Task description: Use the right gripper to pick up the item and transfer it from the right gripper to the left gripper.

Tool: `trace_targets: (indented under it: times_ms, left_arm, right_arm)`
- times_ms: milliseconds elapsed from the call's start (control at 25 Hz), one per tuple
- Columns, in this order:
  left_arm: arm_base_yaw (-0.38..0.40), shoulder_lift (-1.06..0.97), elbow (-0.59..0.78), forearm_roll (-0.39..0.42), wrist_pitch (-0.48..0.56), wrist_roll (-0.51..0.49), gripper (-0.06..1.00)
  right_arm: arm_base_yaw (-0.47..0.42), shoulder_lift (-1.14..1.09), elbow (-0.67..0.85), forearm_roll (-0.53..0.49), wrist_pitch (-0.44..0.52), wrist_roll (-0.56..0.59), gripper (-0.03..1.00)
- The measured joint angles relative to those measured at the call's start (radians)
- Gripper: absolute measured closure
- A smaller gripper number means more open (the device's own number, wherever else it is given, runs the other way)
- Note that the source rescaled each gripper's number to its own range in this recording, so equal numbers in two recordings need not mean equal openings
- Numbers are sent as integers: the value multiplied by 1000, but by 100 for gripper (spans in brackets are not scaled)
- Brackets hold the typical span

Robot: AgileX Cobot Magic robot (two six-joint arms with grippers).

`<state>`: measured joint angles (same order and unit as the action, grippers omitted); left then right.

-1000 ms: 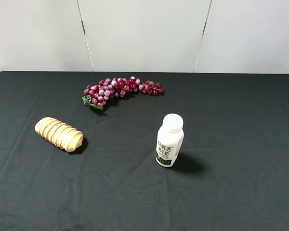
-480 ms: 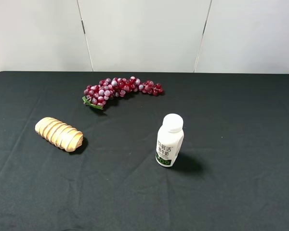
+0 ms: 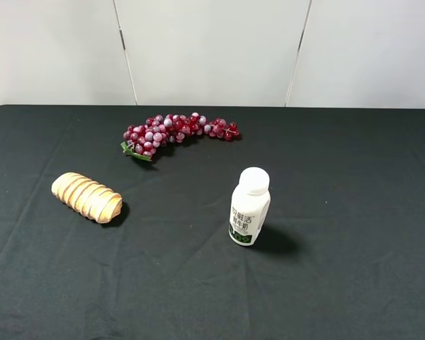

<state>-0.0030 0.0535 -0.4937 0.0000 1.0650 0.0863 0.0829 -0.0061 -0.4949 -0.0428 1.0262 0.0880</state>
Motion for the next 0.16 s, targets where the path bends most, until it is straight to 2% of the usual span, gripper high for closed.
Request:
trace_targets:
  times_ms: [160]
  left_arm:
    - [0, 0, 0, 0, 0, 0, -3]
  right_arm:
    - [0, 0, 0, 0, 0, 0, -3]
